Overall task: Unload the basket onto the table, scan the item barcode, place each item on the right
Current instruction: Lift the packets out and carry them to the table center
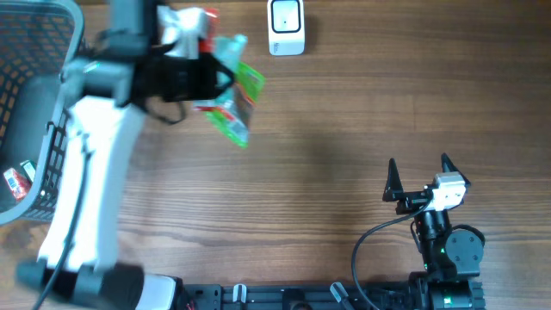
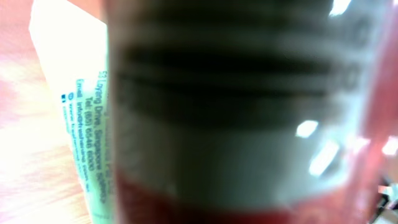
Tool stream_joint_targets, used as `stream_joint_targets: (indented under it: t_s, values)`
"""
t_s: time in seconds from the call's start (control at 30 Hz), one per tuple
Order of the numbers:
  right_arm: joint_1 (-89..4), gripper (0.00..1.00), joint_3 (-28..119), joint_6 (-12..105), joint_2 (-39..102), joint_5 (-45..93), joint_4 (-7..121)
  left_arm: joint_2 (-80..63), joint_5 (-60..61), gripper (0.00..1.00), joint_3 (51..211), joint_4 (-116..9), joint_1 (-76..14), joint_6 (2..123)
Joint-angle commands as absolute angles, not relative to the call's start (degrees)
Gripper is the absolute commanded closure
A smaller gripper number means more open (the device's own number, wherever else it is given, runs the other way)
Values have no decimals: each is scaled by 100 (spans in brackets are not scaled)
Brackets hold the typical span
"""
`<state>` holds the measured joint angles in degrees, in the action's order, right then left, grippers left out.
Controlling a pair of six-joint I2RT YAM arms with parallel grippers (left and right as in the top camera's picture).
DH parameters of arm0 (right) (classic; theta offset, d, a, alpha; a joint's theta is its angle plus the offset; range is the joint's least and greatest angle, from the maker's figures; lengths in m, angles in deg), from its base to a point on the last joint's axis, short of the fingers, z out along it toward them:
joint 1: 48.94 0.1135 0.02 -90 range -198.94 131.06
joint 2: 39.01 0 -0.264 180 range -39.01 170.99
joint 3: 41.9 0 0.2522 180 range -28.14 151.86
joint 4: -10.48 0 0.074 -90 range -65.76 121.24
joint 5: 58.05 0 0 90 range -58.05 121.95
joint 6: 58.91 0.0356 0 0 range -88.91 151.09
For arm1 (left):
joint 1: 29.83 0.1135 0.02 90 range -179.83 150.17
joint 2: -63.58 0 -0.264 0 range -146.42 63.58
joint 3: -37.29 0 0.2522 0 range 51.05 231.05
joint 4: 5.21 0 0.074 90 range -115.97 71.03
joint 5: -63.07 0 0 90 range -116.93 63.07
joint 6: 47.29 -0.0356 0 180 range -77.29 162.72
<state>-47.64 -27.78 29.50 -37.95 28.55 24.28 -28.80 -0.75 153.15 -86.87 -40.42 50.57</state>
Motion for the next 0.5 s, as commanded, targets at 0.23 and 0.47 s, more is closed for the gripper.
stream_joint_targets:
  t_s: [0.23, 0.47]
  values:
    - [-4783, 0, -2785, 3000, -3821, 2905, 2414, -4285, -198, 96, 14218, -6401, -5482, 6917]
    - [-4783, 0, -2785, 2998, -3821, 2905, 2414, -4294, -1354, 96, 12682, -5201, -6223, 7816]
